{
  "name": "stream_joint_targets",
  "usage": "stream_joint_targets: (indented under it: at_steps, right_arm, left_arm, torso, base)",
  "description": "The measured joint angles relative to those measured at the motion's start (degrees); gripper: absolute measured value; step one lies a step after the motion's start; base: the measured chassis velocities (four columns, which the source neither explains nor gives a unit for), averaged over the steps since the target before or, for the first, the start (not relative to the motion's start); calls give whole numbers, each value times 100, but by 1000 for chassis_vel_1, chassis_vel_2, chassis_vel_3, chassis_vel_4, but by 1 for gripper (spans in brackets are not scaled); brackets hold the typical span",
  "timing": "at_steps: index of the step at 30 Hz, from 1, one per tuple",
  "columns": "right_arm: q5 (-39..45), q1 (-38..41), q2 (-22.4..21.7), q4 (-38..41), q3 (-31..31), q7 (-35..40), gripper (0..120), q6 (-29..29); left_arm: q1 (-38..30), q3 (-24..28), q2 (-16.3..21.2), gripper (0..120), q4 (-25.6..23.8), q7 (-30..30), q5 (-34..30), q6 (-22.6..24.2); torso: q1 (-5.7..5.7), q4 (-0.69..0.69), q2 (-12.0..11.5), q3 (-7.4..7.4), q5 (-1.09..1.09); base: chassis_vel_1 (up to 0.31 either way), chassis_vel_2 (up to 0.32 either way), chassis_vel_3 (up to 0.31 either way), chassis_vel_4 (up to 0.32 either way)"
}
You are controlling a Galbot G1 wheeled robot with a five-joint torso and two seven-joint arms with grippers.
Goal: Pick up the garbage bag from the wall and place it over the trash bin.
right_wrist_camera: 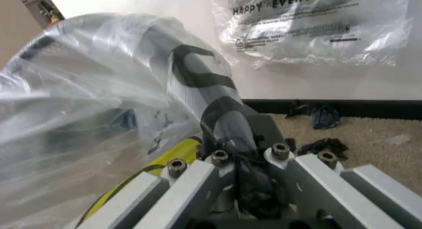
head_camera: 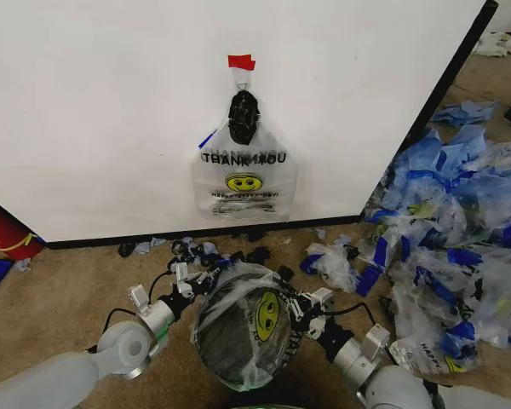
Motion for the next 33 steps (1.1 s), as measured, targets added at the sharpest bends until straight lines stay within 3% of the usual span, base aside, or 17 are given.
stream_joint_targets:
  at_steps: [8, 14, 16, 20, 31, 33]
  right_arm:
    - [-19, 22, 140, -240, 53, -15, 0, 70]
    - [-20, 54, 201, -264, 32, -15, 0, 66]
    - [-19, 56, 199, -263, 32, -15, 0, 64]
    - [-19, 53, 165, -254, 43, -15, 0, 53]
    - [-57, 9, 187, -277, 53, -16, 0, 52]
    - [-85, -20, 227, -302, 88, -11, 0, 52]
  left_arm:
    - [330, -569, 325, 50, -441, -208, 85, -11]
    - [512, -802, 324, 73, -583, -234, 83, -24]
    - [524, -812, 312, 75, -594, -234, 84, -29]
    - [517, -858, 284, 94, -620, -223, 62, -31]
    - [546, -1102, 314, 100, -606, -205, 250, -20]
    - [828, -1612, 314, 100, -575, -289, 644, 83]
  torso:
    - [0, 1, 0, 0, 2]
    - [0, 1, 0, 0, 1]
    - [0, 0, 0, 0, 0]
    - [0, 0, 0, 0, 1]
    - [0, 0, 0, 0, 1]
    - [0, -1, 0, 0, 1]
  base:
    - [0, 0, 0, 0]
    - [0, 0, 0, 0]
    - [0, 0, 0, 0]
    - [0, 0, 0, 0]
    - [0, 0, 0, 0]
    - [0, 0, 0, 0]
